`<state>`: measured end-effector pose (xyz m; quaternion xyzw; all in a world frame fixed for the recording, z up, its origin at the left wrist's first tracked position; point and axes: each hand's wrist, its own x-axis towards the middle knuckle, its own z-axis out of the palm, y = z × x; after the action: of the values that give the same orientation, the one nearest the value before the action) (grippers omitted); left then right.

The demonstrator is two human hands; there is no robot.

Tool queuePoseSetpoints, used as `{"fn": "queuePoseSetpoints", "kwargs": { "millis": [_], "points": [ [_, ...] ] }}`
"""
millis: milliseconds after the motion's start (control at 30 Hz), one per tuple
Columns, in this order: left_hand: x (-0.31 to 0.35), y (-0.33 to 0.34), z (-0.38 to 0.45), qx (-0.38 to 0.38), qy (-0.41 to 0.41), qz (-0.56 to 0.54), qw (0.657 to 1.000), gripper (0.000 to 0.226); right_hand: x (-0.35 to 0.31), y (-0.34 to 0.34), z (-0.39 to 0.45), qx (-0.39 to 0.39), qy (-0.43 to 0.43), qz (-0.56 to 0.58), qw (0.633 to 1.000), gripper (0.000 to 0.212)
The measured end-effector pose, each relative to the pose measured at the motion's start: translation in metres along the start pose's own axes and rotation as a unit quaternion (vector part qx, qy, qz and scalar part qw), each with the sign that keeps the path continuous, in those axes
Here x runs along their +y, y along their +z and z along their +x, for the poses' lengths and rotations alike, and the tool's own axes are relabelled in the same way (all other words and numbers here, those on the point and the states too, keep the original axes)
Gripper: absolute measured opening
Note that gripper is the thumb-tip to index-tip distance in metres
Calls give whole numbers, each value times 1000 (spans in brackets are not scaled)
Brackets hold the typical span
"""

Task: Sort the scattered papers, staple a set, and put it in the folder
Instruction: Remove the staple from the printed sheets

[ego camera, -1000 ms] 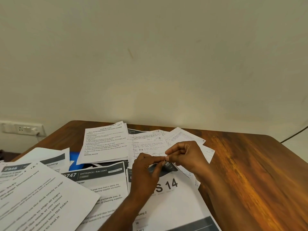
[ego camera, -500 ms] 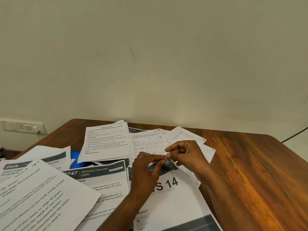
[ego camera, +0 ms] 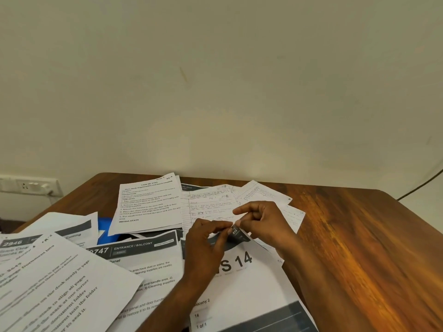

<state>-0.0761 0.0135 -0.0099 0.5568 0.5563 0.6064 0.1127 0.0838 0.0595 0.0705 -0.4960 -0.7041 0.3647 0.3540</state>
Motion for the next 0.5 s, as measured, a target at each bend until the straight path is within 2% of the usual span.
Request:
{"fn": "queuePoseSetpoints", "kwargs": {
  "millis": [100, 267, 500],
  "points": [
    [-1, -1, 1, 3, 8, 3, 1000, 18, 3, -6, -5, -36, 14, -10, 999, 22],
    [3, -3, 0, 0, -17, -16, 1000, 20, 35, -22, -23, -70, 45, -134, 987, 20],
    [2, -2, -1, -4, -30, 12, 999, 21, 61, -47, -64, -80, 70, -106, 989, 12]
  ]
}}
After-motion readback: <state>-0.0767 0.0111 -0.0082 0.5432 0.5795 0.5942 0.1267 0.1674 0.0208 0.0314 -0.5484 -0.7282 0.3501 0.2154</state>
